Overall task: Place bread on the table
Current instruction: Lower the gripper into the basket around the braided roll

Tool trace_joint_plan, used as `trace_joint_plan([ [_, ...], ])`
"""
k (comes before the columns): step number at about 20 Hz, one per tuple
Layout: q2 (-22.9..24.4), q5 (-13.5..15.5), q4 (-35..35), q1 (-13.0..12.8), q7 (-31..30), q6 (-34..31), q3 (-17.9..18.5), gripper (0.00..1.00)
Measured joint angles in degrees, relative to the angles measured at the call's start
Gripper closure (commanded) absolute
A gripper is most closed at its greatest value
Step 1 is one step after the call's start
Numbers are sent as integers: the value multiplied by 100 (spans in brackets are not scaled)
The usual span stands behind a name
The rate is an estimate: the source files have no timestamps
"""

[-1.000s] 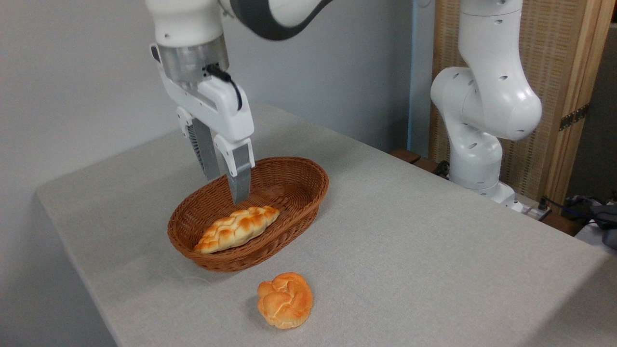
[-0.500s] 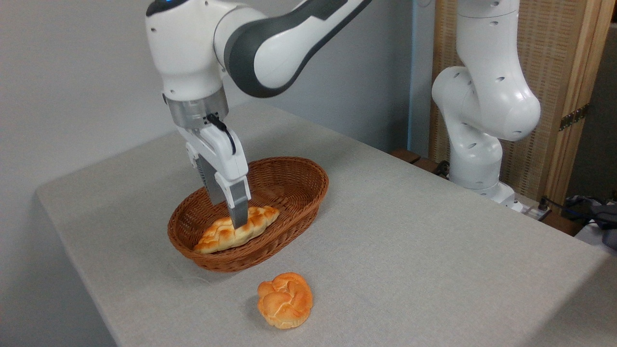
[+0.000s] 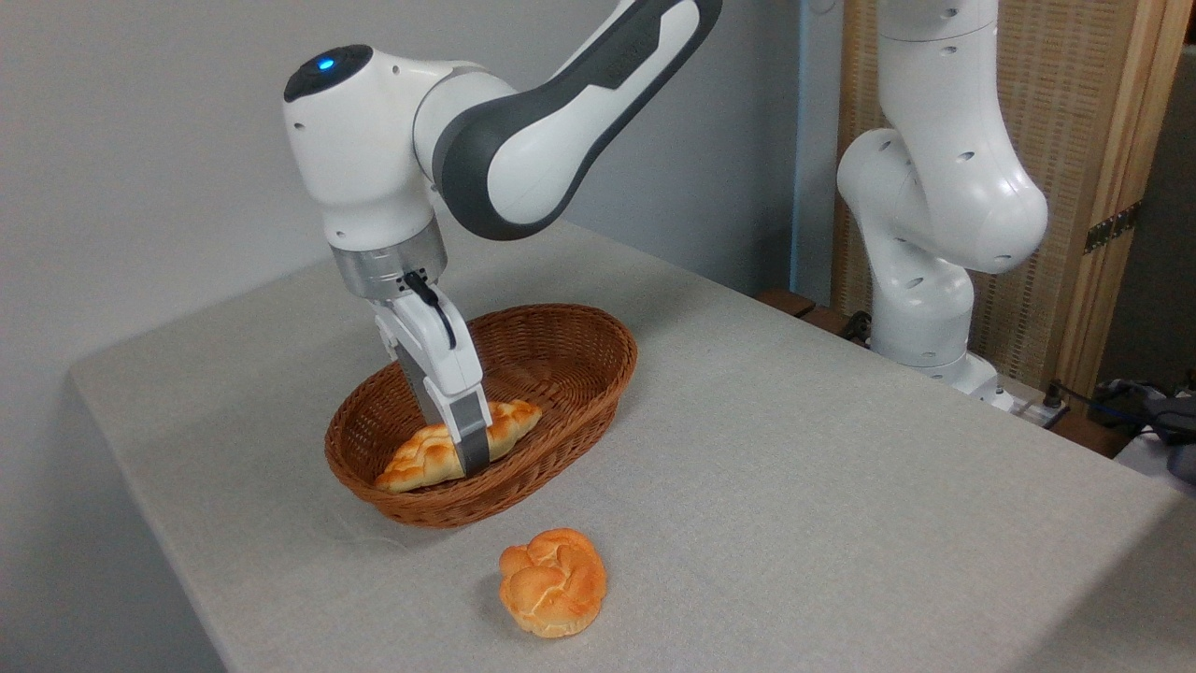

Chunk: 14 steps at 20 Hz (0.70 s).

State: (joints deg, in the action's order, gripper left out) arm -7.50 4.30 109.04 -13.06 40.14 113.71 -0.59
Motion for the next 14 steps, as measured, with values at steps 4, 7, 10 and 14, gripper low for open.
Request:
trace_joint_plan([
  [4, -18, -28, 0, -2, 9, 1, -1, 18],
  [7, -40, -34, 3, -21, 11, 2, -7, 55],
  [10, -66, -38, 3, -68, 11, 2, -11, 58],
  [14, -73, -38, 3, -81, 11, 2, -12, 58],
])
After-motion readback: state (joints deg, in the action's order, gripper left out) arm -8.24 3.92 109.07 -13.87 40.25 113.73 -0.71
